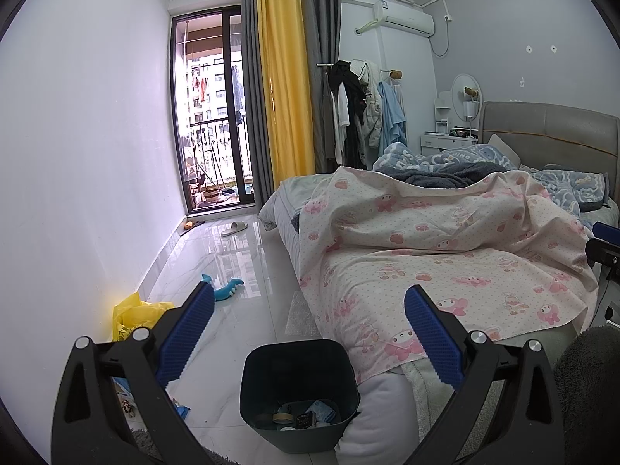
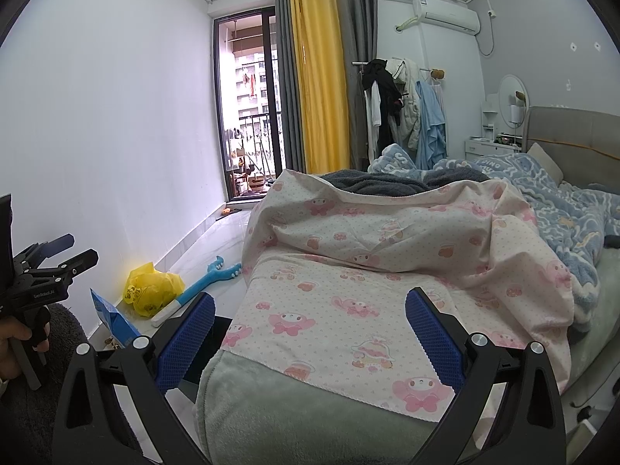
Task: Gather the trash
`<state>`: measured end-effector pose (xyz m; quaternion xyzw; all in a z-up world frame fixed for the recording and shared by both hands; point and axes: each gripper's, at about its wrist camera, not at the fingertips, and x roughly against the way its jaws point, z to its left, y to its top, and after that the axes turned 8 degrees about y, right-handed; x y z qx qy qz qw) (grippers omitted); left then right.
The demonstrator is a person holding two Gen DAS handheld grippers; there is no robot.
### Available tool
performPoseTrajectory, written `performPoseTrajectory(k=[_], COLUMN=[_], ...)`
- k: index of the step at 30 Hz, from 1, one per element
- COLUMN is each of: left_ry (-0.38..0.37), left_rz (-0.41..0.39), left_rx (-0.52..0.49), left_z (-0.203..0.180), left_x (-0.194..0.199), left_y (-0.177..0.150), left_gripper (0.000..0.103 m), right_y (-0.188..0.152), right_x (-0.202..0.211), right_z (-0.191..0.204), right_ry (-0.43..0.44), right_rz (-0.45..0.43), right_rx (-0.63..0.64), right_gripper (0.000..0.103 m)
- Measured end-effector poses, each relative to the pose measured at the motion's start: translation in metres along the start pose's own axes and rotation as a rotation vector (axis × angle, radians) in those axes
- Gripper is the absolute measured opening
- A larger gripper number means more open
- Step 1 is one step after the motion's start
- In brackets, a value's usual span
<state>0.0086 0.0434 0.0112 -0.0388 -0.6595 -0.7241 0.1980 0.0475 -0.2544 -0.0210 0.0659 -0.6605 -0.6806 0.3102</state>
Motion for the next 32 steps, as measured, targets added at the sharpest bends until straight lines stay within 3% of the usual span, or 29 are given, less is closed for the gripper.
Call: performPoseTrajectory(k=[32], left_ry=[-0.002], left_rz=[0.003], left_rx=[-0.005], left_z=[0.0018], left_x=[-0.0006], left_y=[-0.0023], left_gripper=[0.1], right_y=[-0.0004], right_x=[0.0004], right_z=[0.0009], right_ry=[-0.001], right_rz=[-0.001], right_rx=[-0.002], right_gripper=[0.1])
